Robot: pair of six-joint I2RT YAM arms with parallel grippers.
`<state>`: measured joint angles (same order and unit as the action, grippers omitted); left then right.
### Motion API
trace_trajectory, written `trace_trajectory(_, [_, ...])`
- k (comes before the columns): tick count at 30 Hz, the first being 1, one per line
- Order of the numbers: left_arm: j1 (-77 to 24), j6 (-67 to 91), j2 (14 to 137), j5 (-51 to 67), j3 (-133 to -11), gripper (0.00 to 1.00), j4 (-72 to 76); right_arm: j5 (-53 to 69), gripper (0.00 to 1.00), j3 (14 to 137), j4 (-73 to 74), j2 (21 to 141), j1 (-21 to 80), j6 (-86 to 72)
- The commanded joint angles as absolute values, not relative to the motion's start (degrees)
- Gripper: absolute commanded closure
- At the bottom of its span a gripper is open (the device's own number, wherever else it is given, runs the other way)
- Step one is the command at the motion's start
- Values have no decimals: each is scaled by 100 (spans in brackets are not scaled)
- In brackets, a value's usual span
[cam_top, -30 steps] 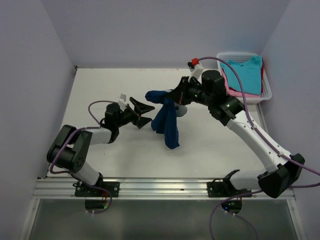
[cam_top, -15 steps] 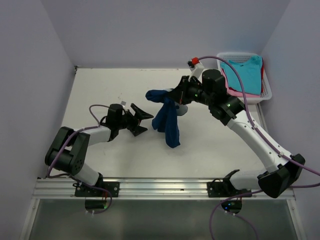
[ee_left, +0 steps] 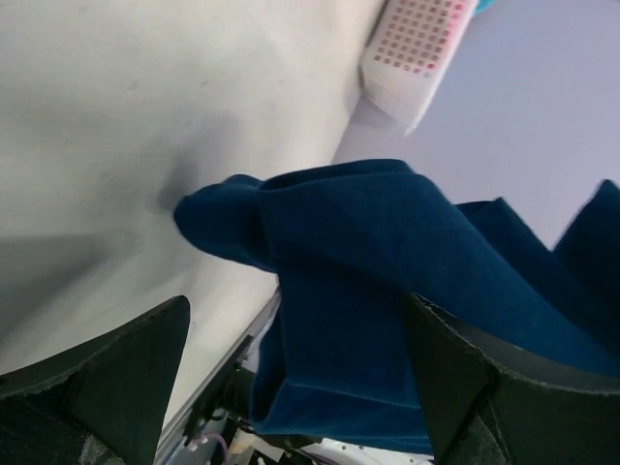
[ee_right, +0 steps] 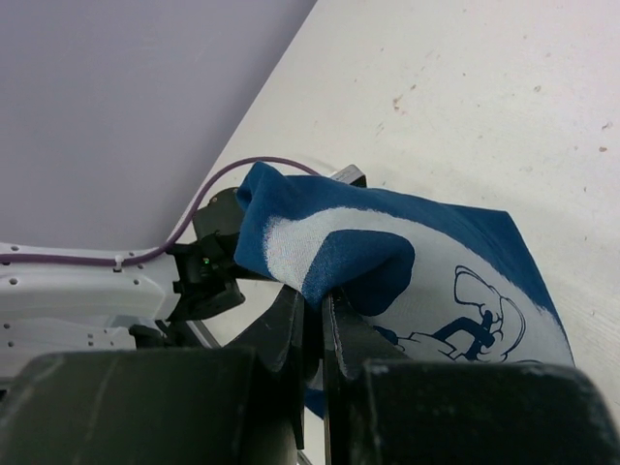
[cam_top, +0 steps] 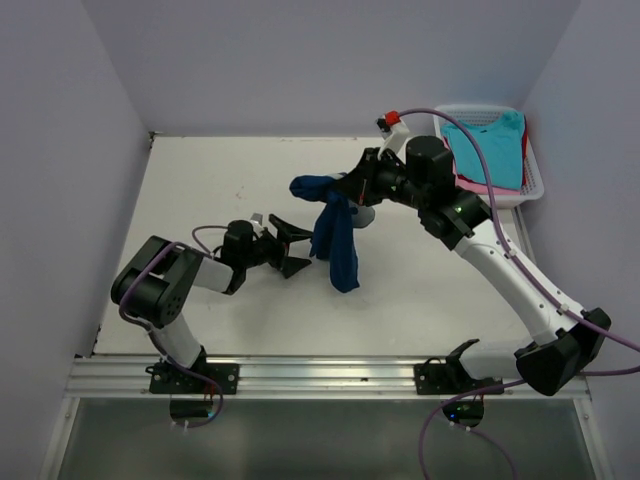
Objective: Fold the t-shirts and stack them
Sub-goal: Flatten the tshirt out
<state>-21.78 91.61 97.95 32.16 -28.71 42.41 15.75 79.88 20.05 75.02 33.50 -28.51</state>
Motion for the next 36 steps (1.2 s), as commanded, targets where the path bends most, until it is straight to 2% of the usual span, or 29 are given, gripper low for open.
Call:
trace_trajectory(1, [-2197,9799,10028,3085,-2944,6,5562,1679,100,8262,1477,7488,3366,-2970])
trace_trajectory(13, [-2224,10696,10748,2664,-2936,9,7248,1766,100,8227,1424,7479,3375,-3085])
trace_trajectory(20, [-2224,11039,11144,2514,-2883,19,7901,1802,100,8156,1398,7436,3366,-3138])
trace_trajectory(21, [-2224,11039,11162,2514,-2883,24,7945,1810,100,8139,1380,7436,3375,-3146])
trace_trajectory(22, [-2224,11065,11223,2505,-2883,37,8015,1828,100,8130,1389,7427,3375,-3146])
trace_trajectory(24, [-2224,11144,11276,2496,-2874,53,8277,1837,100,8086,1371,7418,3366,-3155])
trace_trajectory(25, [-2224,11197,11337,2505,-2865,69,8358,1837,100,8069,1354,7409,3375,-3155])
trace_trajectory(27, [-2224,11232,11355,2514,-2857,85,8472,1828,100,8025,1336,7409,3375,-3155])
trace_trajectory(28, [-2224,11224,11338,2514,-2848,96,8481,1828,100,8007,1327,7392,3375,-3173])
trace_trajectory(29, [-2224,11224,11329,2540,-2848,100,8481,1837,100,7972,1327,7392,3375,-3164])
trace_trajectory(36, [-2224,11171,11171,2601,-2786,100,8517,1819,100,7910,1336,7356,3375,-3147])
